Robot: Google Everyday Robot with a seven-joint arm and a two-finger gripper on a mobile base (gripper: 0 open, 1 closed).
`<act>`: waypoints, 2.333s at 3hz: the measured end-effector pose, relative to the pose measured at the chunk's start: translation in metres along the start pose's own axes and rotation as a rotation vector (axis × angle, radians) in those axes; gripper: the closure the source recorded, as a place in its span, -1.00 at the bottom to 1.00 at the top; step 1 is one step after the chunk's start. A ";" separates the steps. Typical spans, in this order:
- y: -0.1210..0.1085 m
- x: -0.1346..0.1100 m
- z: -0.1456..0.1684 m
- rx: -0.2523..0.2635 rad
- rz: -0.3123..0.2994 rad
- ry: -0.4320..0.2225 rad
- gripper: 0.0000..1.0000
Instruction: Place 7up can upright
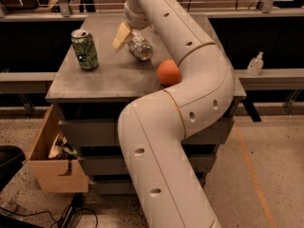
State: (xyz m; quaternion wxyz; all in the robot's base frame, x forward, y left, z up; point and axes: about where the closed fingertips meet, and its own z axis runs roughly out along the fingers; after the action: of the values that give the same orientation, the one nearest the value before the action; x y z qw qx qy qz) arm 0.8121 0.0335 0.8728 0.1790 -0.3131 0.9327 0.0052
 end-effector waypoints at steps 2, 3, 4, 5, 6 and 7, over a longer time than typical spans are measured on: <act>0.003 0.010 0.022 -0.036 0.048 0.039 -1.00; 0.004 0.008 0.027 -0.045 0.051 0.032 -0.62; 0.004 0.004 0.032 -0.043 0.050 0.019 -0.17; 0.004 0.000 0.036 -0.042 0.050 0.009 0.27; 0.004 -0.001 0.038 -0.042 0.050 0.004 0.77; 0.004 -0.002 0.036 -0.042 0.050 0.004 1.00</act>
Offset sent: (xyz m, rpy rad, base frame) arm 0.2786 -0.0087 0.1276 0.0110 0.1645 -0.0548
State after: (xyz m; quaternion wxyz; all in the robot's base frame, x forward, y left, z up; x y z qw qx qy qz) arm 0.8233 0.0423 0.8391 0.1701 -0.2936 0.9402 0.0287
